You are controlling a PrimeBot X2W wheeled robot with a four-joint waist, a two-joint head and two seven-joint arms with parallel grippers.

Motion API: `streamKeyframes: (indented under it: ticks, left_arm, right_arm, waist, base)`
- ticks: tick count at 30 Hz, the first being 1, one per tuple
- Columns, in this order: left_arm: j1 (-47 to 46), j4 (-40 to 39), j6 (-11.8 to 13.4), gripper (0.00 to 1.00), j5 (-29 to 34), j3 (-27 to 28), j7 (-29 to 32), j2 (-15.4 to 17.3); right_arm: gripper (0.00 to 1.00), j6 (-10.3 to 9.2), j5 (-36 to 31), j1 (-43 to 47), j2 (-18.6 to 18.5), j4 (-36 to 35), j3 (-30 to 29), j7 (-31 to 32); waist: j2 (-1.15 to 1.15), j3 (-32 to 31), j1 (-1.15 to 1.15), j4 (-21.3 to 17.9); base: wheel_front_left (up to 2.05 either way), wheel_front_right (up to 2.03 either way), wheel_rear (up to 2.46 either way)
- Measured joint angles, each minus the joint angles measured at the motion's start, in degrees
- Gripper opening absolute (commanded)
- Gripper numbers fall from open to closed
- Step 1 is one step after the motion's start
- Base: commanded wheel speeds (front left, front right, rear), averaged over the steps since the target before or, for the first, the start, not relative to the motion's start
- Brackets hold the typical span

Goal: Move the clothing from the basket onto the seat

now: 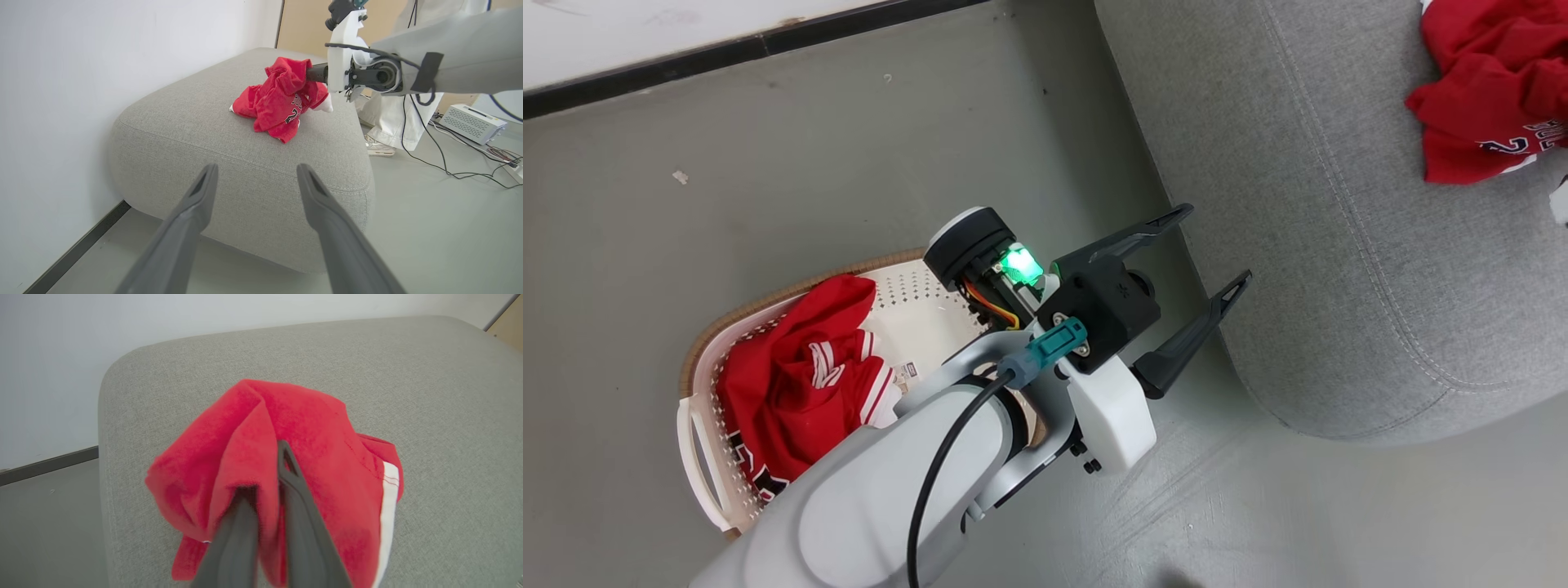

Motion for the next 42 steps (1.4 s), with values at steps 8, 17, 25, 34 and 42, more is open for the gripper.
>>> streamKeyframes:
  ticks: [8, 17, 25, 34, 42]
  left_arm:
    - [0.1, 0.8, 0.0, 1.00, -0.1, 0.6, -0.8, 0.4]
    - [1.1, 1.6, 0.1, 1.00, -0.5, 2.0, -2.2, 1.5]
    - [2.7, 2.3, 0.5, 1.00, -0.7, 2.5, -3.4, 1.7]
    - [4.3, 2.9, 1.1, 1.00, -1.7, 3.4, -4.9, 1.8]
    - [5.9, 3.7, 2.6, 1.00, -2.1, 5.9, -7.2, 2.7]
  right_arm:
    - [1.00, 0.00, 0.0, 3.4, 1.5, -2.2, 0.4, 0.0]
    - [1.00, 0.00, 0.1, 7.5, 3.1, -8.7, 1.3, -0.1]
    - [1.00, 0.00, 0.8, 12.2, 3.8, -14.7, 1.0, -0.2]
    - [1.00, 0.00, 0.7, 16.5, 4.6, -22.4, 2.0, -0.2]
    - [1.00, 0.00, -0.7, 18.4, 5.1, -28.6, 2.5, -0.2]
  waist:
    - [0.00, -0.8, 0.00, -0.8]
    - [0.00, -2.5, 0.00, -1.8]
    - [0.00, -4.4, 0.00, -2.5]
    - [0.00, -6.6, 0.00, -2.9]
    - [0.00, -8.6, 0.00, -2.2]
  base:
    - [0.00, 0.00, 0.00]
    - [0.00, 0.00, 0.00]
    - [0.00, 0.00, 0.00]
    - [0.00, 0.00, 0.00]
    - [0.00, 0.00, 0.00]
